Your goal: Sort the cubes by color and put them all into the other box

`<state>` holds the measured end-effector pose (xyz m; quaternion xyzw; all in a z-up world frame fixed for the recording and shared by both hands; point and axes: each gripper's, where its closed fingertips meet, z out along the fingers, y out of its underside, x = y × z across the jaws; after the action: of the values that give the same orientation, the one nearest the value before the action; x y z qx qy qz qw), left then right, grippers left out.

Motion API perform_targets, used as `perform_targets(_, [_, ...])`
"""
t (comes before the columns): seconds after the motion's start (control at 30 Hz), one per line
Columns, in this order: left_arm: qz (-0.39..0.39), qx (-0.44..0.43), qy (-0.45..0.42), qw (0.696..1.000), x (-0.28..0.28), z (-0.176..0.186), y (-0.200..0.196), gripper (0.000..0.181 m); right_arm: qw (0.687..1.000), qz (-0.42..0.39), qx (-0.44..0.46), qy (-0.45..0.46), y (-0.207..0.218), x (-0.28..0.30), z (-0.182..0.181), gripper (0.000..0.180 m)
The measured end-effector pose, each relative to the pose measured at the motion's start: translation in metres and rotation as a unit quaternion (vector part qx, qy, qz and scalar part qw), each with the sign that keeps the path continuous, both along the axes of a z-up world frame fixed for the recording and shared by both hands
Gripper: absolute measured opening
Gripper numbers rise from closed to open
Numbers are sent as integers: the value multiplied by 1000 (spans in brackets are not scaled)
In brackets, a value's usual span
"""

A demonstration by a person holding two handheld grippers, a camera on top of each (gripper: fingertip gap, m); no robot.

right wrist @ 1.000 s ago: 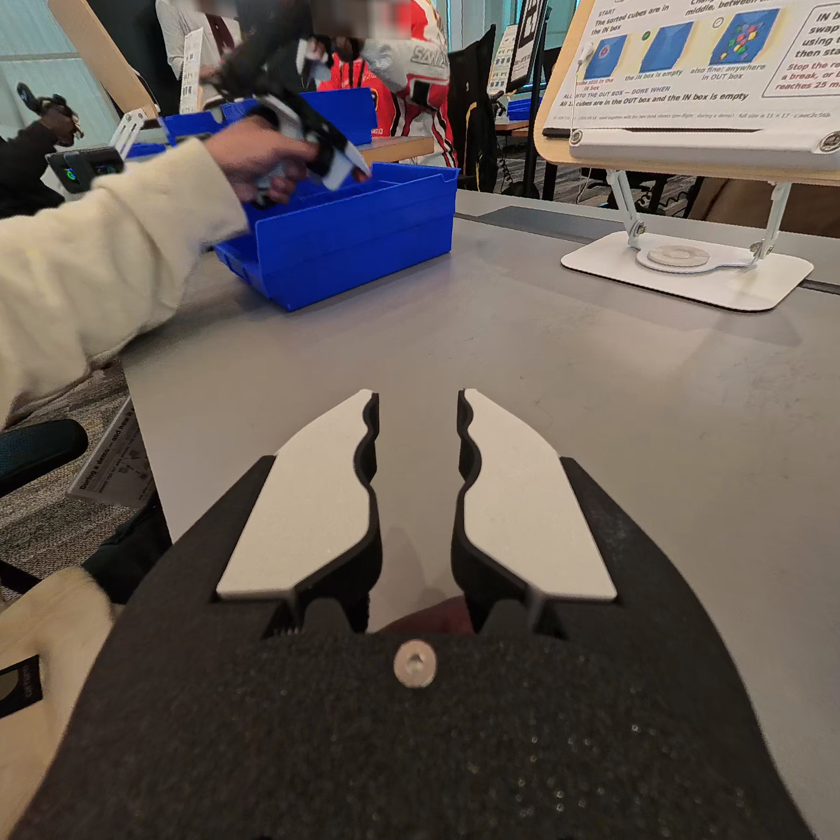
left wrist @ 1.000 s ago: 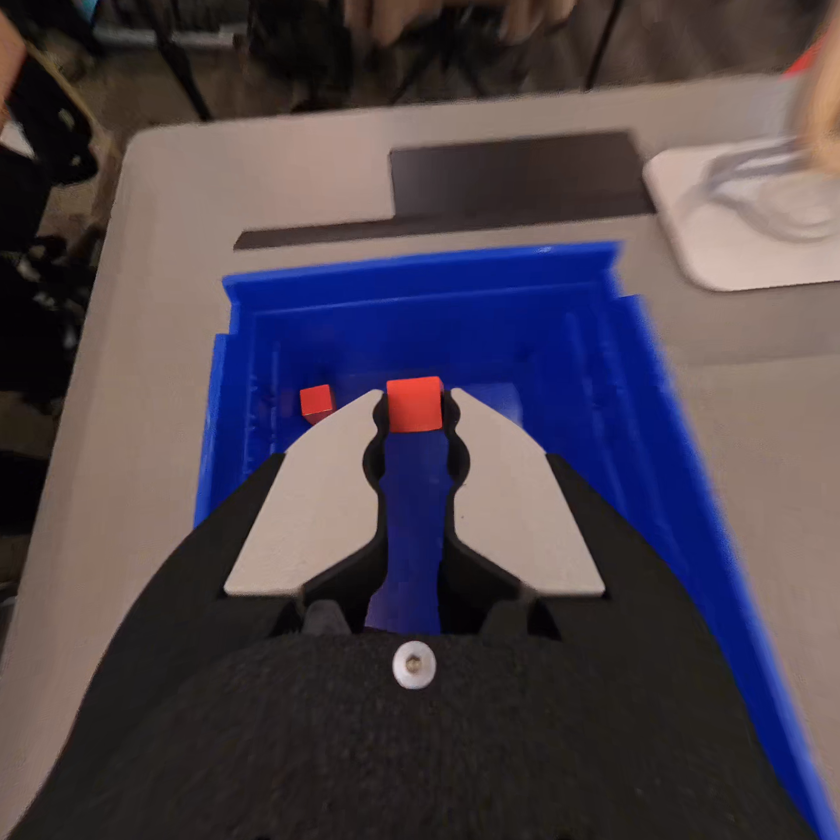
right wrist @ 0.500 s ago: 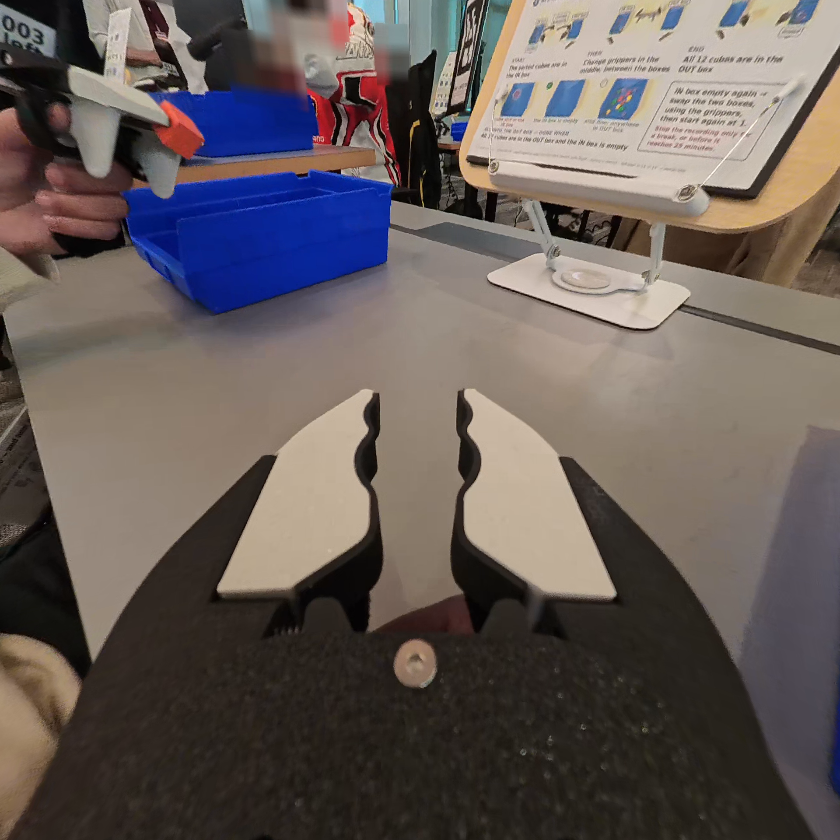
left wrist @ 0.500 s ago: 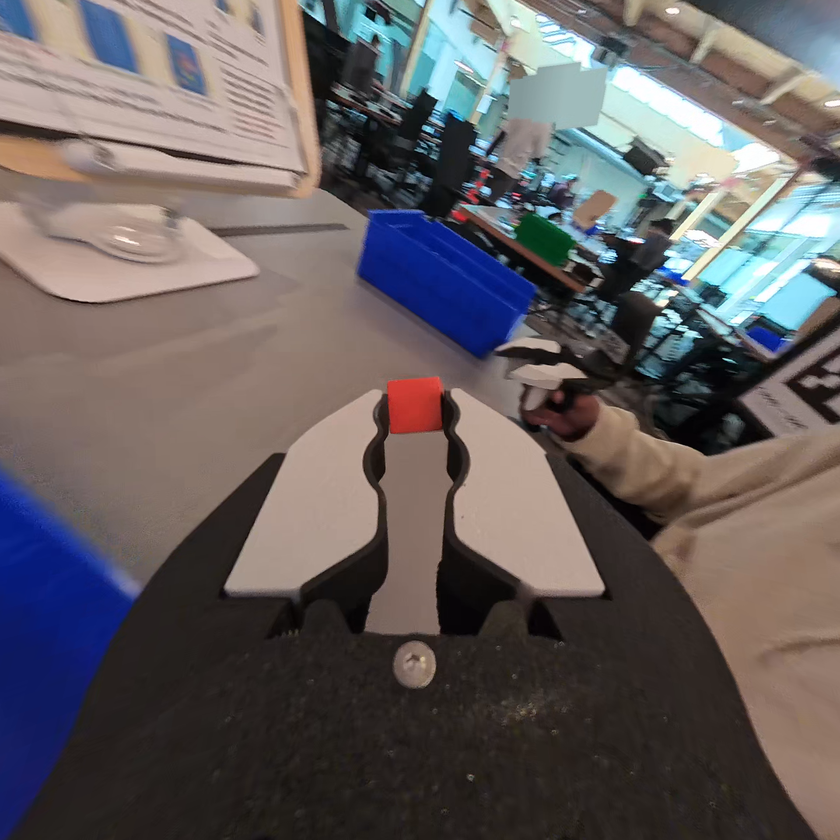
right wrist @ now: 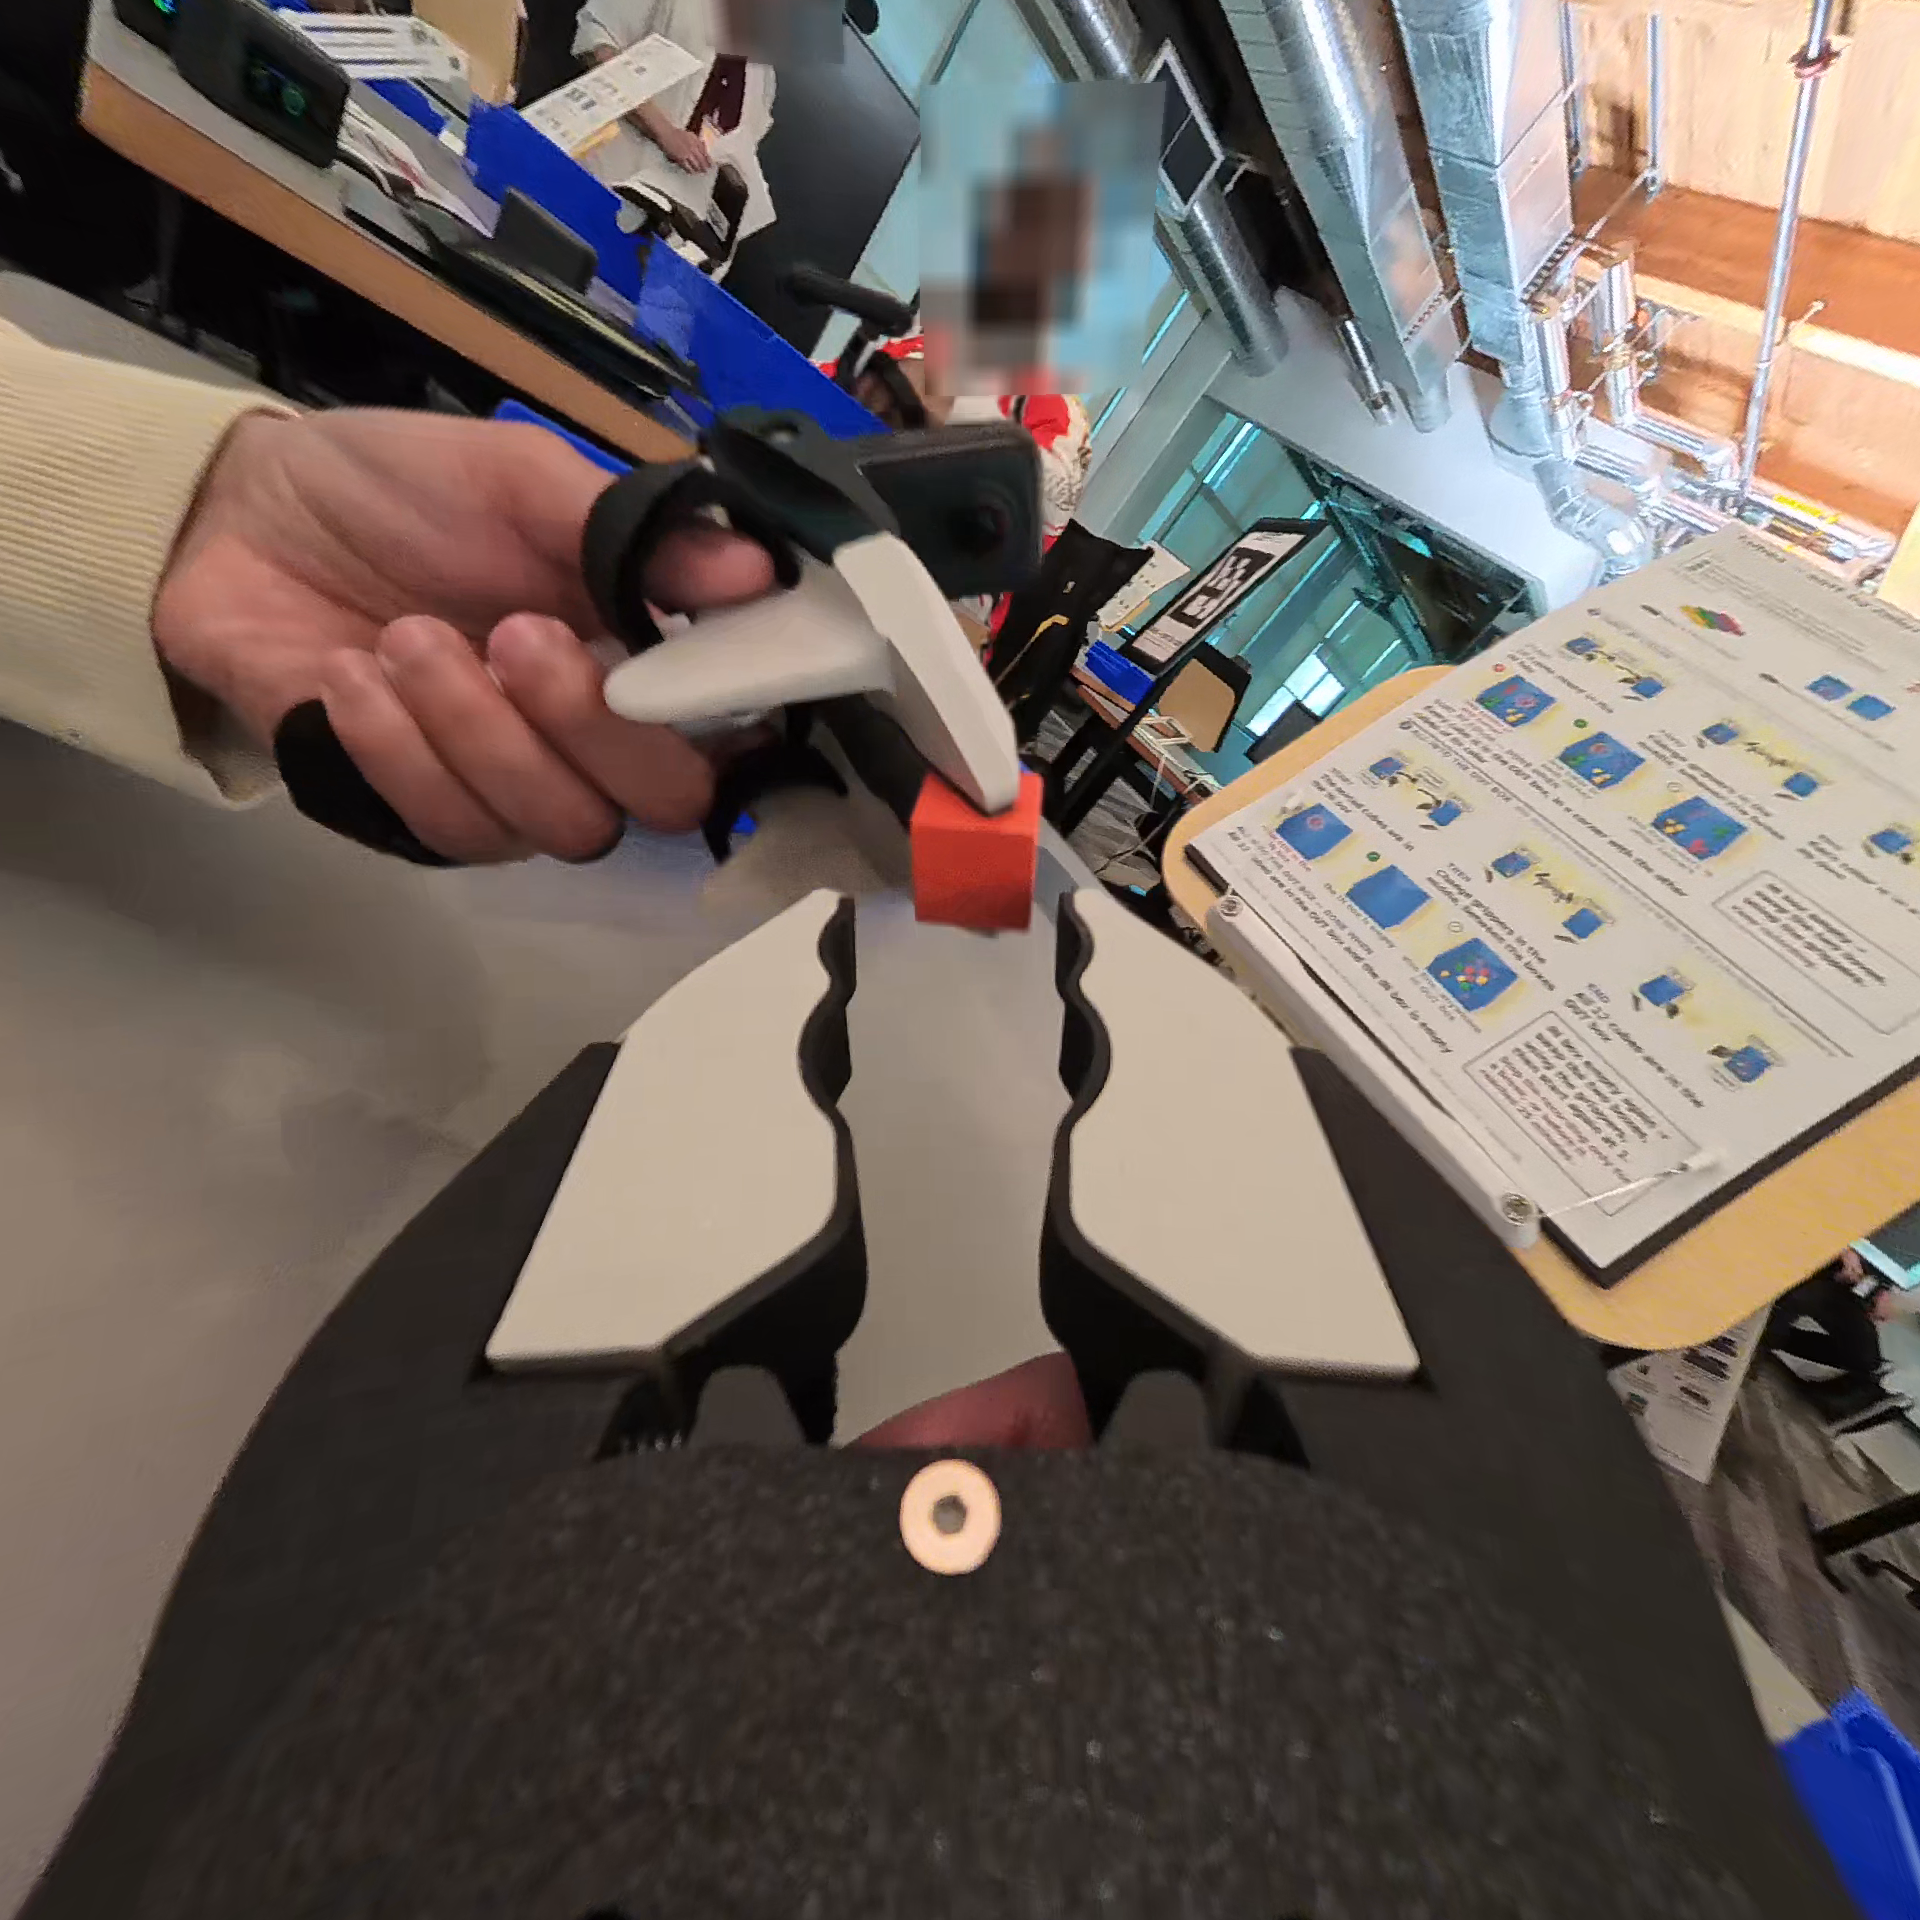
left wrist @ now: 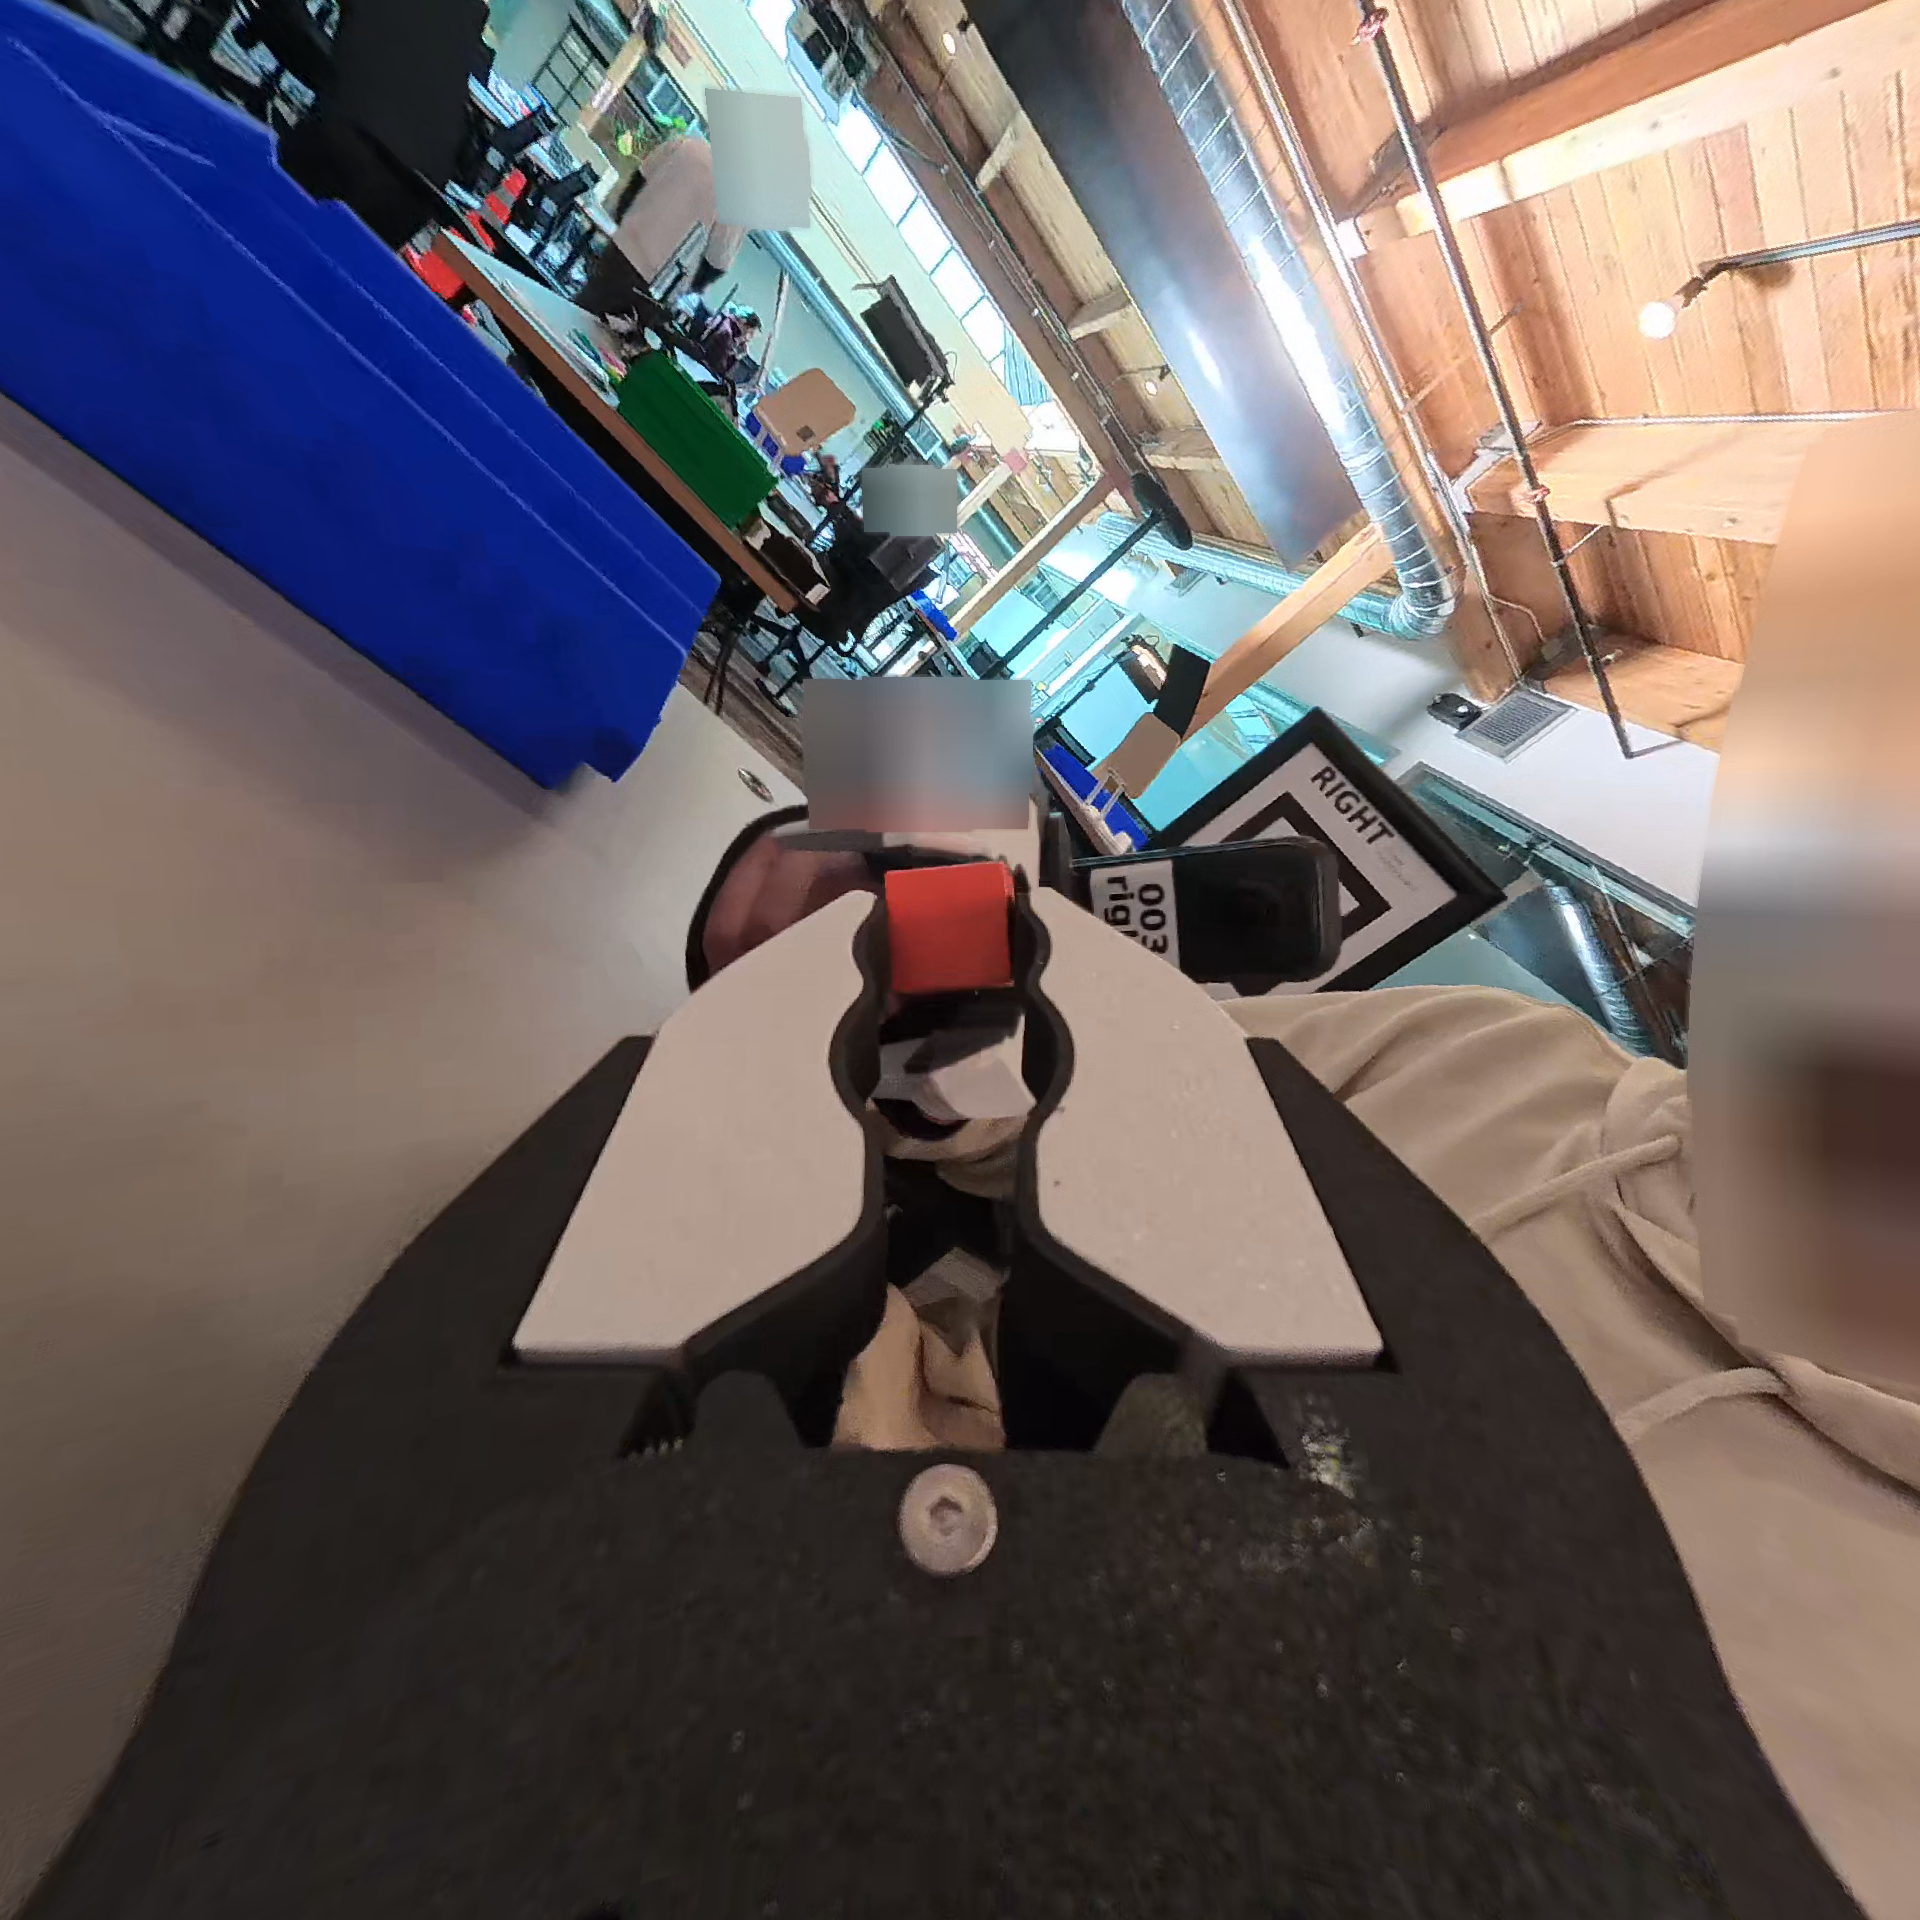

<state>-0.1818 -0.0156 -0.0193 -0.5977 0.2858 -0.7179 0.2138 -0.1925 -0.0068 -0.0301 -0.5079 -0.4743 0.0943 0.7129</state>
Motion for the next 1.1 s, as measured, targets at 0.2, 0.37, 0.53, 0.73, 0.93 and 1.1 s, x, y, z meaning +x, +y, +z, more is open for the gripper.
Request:
perform_targets(0.2, [-18,-40,-18,999,7,-8,-7,22,1000,-10,6,-7,-2,4,-5,22])
perform_targets(0.37, [9,-29,14,999,-2,-15,-14,59,1000,-23,-20,-6,-7,21,-15,22])
perform_targets(0.53, [230,178,179,940,-39,-51,9,61,990,-87,-95,55,-8,69,-42,22])
perform_targets(0.73, [310,239,260,883,-59,-81,1,53,974,-143,-146,99,-9,99,-53,22])
perform_targets(0.93, [302,299,311,850,-54,-100,-3,52,968,-189,-113,120,4,140,-6,22])
perform_targets(1.1, [302,347,326,826,-50,-96,-10,52,916,-262,-259,160,71,255,41,22])
